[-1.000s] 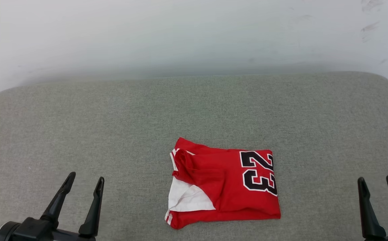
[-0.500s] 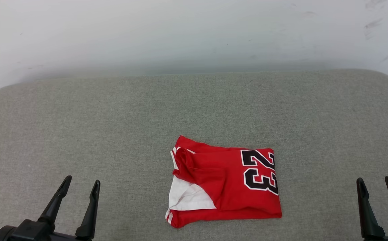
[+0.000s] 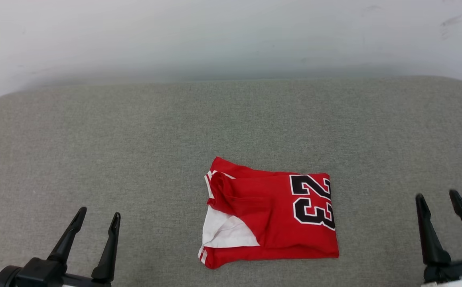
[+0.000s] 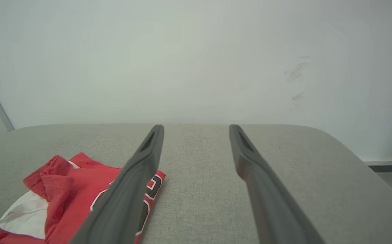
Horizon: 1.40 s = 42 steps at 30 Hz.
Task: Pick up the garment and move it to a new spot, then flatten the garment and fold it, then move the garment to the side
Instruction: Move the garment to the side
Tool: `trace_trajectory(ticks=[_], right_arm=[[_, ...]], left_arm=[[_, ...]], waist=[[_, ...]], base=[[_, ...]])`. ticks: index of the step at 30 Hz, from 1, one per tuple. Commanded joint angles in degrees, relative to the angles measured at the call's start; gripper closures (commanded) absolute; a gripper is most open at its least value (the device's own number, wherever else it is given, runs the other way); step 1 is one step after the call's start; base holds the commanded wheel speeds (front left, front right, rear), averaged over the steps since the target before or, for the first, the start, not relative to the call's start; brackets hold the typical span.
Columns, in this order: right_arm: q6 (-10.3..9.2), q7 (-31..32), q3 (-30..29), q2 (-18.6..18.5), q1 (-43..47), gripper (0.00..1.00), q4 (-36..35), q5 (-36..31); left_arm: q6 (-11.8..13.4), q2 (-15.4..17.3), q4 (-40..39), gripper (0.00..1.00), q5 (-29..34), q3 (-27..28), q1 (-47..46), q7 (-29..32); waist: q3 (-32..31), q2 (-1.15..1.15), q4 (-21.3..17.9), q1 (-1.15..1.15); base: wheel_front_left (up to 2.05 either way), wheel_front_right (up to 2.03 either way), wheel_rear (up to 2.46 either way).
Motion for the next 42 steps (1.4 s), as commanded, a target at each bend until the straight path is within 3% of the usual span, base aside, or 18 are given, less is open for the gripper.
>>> trace_trajectory(ticks=[1, 12, 14, 17, 23, 28, 35, 42], right_arm=[[-0.05, -0.1, 0.9, -0.9, -1.9, 0.0, 0.6, 0.4], [-0.05, 0.3, 12.7, -9.6, -15.0, 0.0, 13.9, 10.9], [-0.08, 5.9, 15.7, -11.1, -19.8, 0.0, 19.2, 16.0], [-0.05, 9.1, 17.0, -11.2, -21.6, 0.0, 20.9, 18.2], [-0.05, 22.0, 19.6, -11.1, -24.4, 0.0, 24.6, 24.8], [-0.05, 30.1, 18.3, -9.9, -23.3, 0.0, 24.8, 28.6], [-0.05, 38.4, 15.1, -7.8, -21.1, 0.0, 24.0, 28.7], [-0.05, 41.9, 12.1, -4.6, -20.6, 0.0, 25.7, 27.0]], left_arm=[[0.0, -0.1, 0.1, 0.0, -0.2, -0.2, -1.2, -0.2], [0.0, -0.1, 1.8, 0.0, -0.7, -2.3, -4.1, -0.2], [0.0, 0.6, 2.4, 0.0, -0.8, -2.6, -5.0, -0.3], [0.0, 0.6, 2.6, 0.0, -0.9, -2.9, -5.7, -0.2], [0.0, 0.4, 3.3, 0.0, -0.8, -4.3, -7.1, -0.2], [0.0, -0.3, 4.2, 0.0, -1.0, -4.8, -7.2, -0.2], [0.0, -0.8, 5.1, 0.0, -1.0, -5.1, -7.6, -0.2], [0.0, -0.8, 5.3, 0.0, -1.2, -6.4, -8.7, -0.2]], waist=[[0.4, 0.0, 0.3, 0.0], [1.9, 0.0, 3.7, 0.0], [2.6, 0.0, 4.9, 0.0], [3.0, 0.0, 5.4, 0.0], [3.8, 0.0, 7.0, 0.0], [4.0, 0.0, 7.5, 0.0], [4.3, 0.0, 7.4, 0.0], [5.1, 0.0, 8.2, 0.0]], base=[[0.0, 0.0, 0.0], [0.0, 0.0, 0.0], [0.0, 0.0, 0.0], [0.0, 0.0, 0.0], [0.0, 0.0, 0.0], [0.0, 0.0, 0.0], [0.0, 0.0, 0.0], [0.0, 0.0, 0.0]])
